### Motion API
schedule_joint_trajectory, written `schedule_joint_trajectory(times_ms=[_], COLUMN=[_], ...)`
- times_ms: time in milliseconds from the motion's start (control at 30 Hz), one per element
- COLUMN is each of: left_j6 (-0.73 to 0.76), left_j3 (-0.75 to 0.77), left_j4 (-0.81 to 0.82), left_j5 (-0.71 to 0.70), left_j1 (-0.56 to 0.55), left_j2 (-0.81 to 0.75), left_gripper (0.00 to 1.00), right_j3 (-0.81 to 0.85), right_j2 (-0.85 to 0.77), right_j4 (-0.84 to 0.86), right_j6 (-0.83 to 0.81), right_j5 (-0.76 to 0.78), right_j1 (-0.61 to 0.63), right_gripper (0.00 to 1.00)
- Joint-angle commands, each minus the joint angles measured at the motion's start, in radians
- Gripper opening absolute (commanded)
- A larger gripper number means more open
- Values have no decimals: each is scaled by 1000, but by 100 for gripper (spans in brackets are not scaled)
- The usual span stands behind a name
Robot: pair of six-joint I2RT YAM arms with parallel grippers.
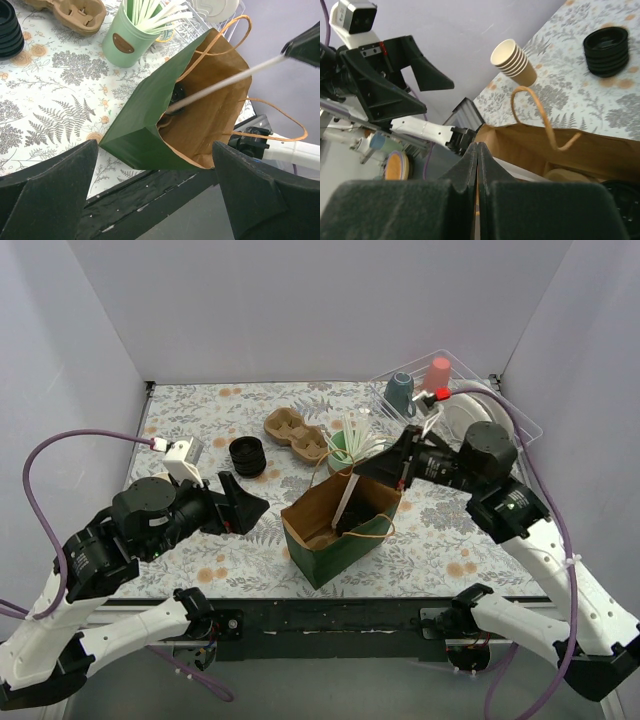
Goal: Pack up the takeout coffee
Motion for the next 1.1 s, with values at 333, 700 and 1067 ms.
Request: schedule_joint_trajectory(times_ms=[333, 700, 1067], left_j6=[23, 58, 3], left_j3=[18, 62, 7], left_j4=[1, 42, 168], left_j5=[-36, -11, 78], left_j1=[1, 2, 1], left_j2=[4, 30, 5], left_gripper=[98, 98, 98], right_j3=[34, 333, 340], right_j2=[32, 73, -55], right_j4=[-95, -555, -629], right_j6=[-60, -108, -44], right_j5=[294, 516, 635], right_j1=[129, 129, 129], right_gripper=[45, 97, 99])
